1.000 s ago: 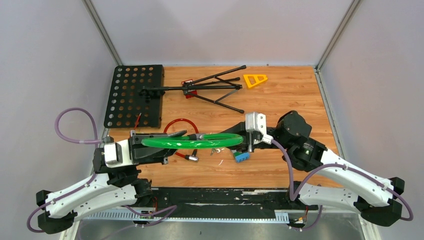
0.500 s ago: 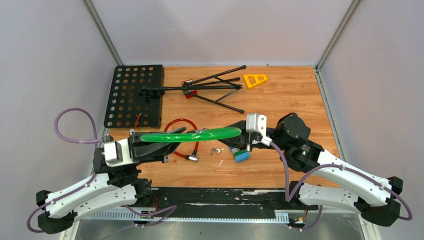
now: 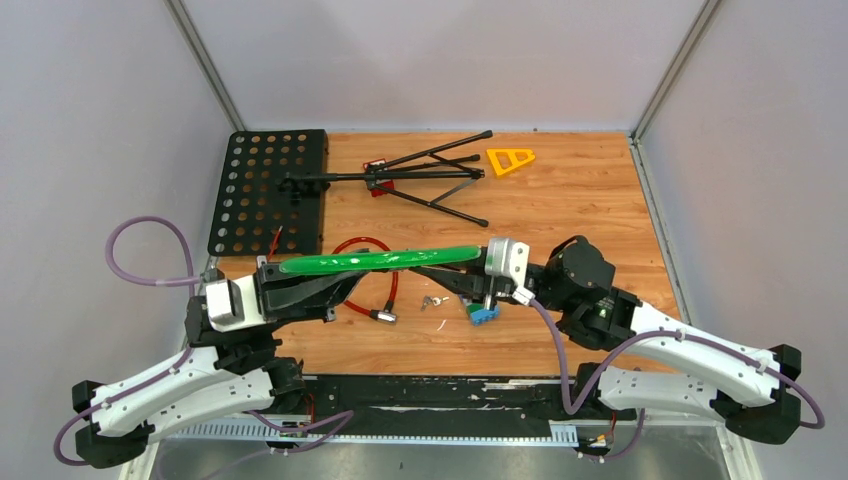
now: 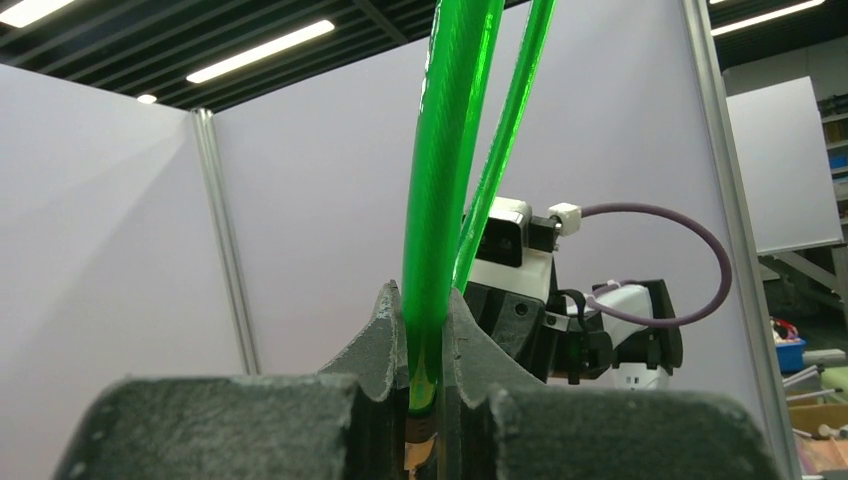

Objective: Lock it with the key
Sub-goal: Lock the lock.

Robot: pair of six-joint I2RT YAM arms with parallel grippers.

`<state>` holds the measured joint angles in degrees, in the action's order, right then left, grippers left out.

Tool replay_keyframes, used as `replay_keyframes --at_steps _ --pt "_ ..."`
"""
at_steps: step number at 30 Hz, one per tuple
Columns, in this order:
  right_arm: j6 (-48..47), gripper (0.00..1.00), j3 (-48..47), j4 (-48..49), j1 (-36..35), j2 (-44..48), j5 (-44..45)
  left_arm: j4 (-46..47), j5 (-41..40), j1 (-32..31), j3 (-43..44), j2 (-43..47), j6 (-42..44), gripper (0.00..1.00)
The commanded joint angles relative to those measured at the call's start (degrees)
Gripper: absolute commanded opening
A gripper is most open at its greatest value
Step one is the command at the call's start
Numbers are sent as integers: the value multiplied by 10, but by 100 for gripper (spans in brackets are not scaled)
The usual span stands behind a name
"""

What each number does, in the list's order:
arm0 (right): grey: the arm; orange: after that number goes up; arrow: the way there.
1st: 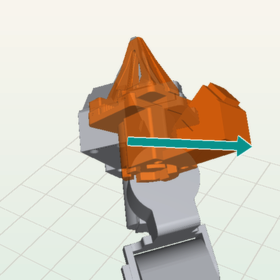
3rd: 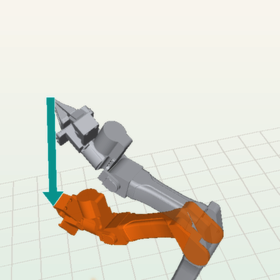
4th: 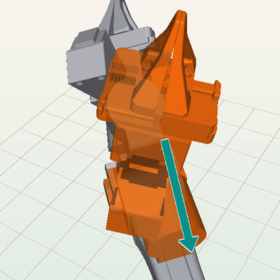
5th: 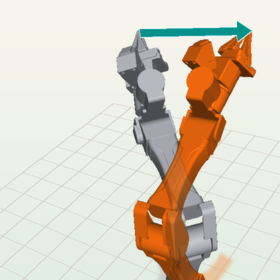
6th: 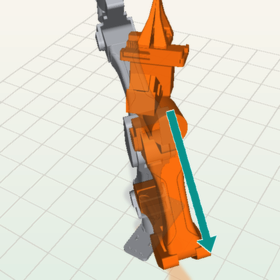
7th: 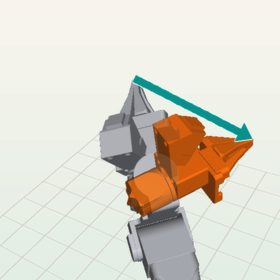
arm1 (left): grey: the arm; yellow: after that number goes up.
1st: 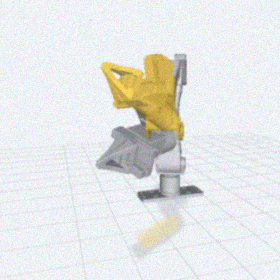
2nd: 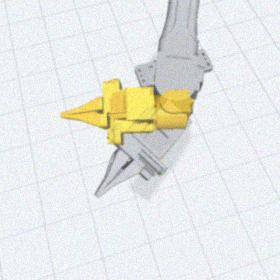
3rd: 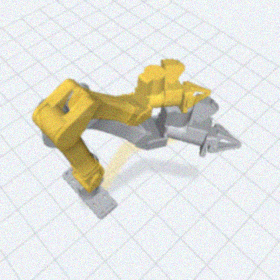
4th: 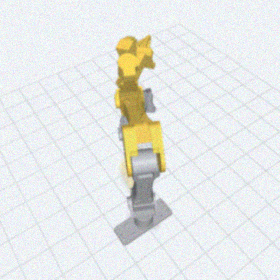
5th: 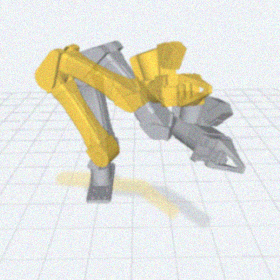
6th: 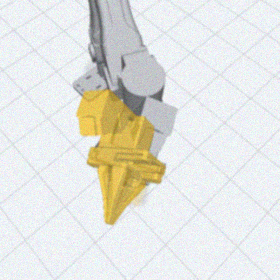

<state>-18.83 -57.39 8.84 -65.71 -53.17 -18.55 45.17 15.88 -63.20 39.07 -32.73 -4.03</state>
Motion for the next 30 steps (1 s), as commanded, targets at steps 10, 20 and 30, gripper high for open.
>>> replay_keyframes --at_steps 10,20,30 --pt "-87 15 12 60 -59 -9 140 40 -7 0 12 2 -12 0" --pt "-92 23 13 60 -62 -4 134 40 -8 0 11 0 -12 0" --pt "-96 0 15 60 -63 3 133 38 -11 0 12 2 -11 0"
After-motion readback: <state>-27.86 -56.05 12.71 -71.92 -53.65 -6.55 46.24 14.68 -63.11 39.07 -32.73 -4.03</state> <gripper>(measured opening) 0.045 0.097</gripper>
